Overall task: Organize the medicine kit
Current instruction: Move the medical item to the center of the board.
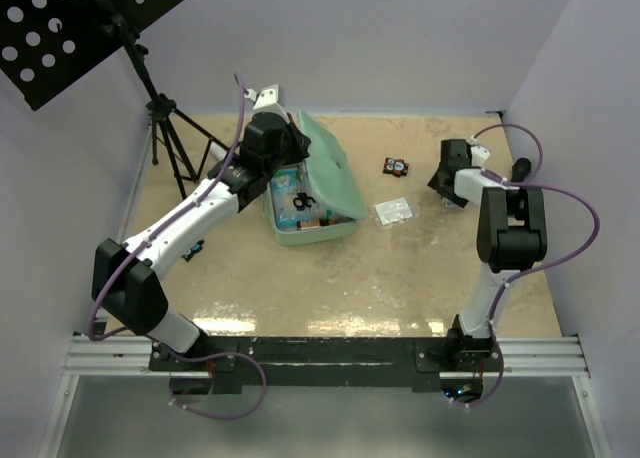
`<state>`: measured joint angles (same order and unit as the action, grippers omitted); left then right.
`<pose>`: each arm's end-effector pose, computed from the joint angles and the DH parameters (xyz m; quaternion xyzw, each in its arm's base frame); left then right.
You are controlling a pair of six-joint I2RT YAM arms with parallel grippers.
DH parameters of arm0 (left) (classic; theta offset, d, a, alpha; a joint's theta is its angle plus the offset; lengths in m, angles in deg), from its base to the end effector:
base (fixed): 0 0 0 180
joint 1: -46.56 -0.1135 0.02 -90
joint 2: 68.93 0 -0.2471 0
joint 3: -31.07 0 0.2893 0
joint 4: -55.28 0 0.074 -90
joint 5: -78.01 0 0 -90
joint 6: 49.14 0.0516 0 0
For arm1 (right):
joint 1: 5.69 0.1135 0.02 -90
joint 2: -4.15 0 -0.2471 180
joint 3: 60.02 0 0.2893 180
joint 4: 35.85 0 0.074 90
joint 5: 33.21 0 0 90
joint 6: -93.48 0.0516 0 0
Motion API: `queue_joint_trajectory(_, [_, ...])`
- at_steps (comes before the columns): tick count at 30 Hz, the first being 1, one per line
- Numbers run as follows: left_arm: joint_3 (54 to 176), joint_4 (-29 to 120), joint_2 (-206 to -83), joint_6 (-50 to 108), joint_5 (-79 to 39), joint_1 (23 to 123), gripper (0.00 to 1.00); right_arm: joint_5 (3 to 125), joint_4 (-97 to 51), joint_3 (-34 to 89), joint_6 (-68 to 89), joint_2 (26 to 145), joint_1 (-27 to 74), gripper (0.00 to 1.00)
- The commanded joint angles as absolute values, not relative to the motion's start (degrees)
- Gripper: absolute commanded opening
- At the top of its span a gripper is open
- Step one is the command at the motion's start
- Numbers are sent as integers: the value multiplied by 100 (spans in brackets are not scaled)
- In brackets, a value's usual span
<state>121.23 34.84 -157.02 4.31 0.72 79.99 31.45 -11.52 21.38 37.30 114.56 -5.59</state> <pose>0.3558 -0.2213 0.3317 -0.0867 0.8039 -0.2600 0.5279 0.4312 -0.0213 0.1080 0.3346 0.8663 -0.1096 0.3542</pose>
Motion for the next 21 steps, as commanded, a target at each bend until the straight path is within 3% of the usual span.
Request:
queue_joint_trajectory(1, [12170,3505,-15418,615,-91,8022,0,3130,-1192,2227,3705,11525,-552,63])
queue_joint_trajectory(3, [12170,3496,-15427,615,-91,8022,0,3183,-1245,2131,3705,11533,-543,56])
queue_joint_trajectory(10, [12126,3470,-15488,606,-65,8031,0,3306,-1263,1902,3801,11482,-552,11])
queue_joint_trajectory(12, [12117,3461,-15532,623,-30,8022,0,3341,-1306,1805,3819,11192,-543,2])
queue_joint_trajectory(21, [12284,3364,-15937,650,137,8022,0,3157,-859,1436,3890,9031,598,0])
